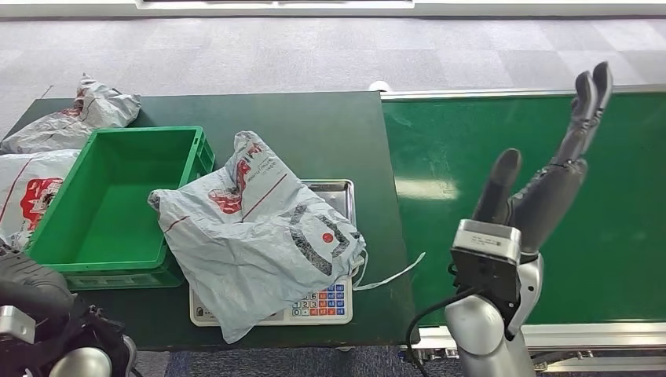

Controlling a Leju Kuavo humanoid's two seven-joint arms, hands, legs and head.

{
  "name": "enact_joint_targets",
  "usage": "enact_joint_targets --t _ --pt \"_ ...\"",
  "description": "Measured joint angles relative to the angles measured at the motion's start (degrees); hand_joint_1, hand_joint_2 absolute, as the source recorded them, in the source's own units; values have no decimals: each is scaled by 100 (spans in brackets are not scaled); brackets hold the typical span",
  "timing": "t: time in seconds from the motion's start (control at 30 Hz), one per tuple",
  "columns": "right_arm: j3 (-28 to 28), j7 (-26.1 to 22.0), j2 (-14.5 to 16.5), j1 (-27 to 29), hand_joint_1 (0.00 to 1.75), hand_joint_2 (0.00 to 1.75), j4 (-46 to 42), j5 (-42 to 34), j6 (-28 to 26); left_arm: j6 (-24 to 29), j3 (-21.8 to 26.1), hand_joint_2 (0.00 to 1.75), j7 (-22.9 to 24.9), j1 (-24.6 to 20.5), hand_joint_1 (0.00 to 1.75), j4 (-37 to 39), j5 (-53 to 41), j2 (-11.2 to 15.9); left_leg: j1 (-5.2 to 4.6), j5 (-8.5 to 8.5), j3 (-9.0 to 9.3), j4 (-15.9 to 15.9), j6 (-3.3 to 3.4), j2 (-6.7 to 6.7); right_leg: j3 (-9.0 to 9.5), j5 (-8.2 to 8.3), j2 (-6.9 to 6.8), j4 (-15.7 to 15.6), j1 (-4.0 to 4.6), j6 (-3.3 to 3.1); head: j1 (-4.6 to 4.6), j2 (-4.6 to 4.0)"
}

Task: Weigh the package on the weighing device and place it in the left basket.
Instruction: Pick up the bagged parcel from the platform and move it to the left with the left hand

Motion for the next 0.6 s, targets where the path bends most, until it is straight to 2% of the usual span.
enact_joint_targets --t 0.03,0.17,0.27,0.37,0.6 --pt "-12 -129 -23 175 0 0 -147 -140 -85 -20 2 0 12 22 0 -21 65 11 0 -1 0 0 0 0 0 -1 0 0 0 1 0 0" --pt "-138 -780 -68 828 0 175 -655 -821 -116 -195 2 0 -25 158 0 -138 325 40 0 -2 1 -1 -1 1 0 -3 0 -1 0 0 1 0" --pt "-373 -1244 -22 1294 0 175 -952 -1141 66 -181 2 0 -44 262 0 -299 233 27 0 -2 1 -1 -1 3 1 -3 -1 -1 0 0 0 0" --pt "-596 -1626 49 1690 0 175 -1172 -1247 3 -76 10 0 -30 279 0 -384 163 18 0 -2 1 -1 -1 2 4 -3 -4 -1 0 0 1 0" --pt "-811 -2002 166 2514 0 175 -1705 -1332 -283 -86 119 0 -52 343 0 -389 328 17 0 -2 2 -1 -1 5 3 -4 -3 -1 0 0 1 0"
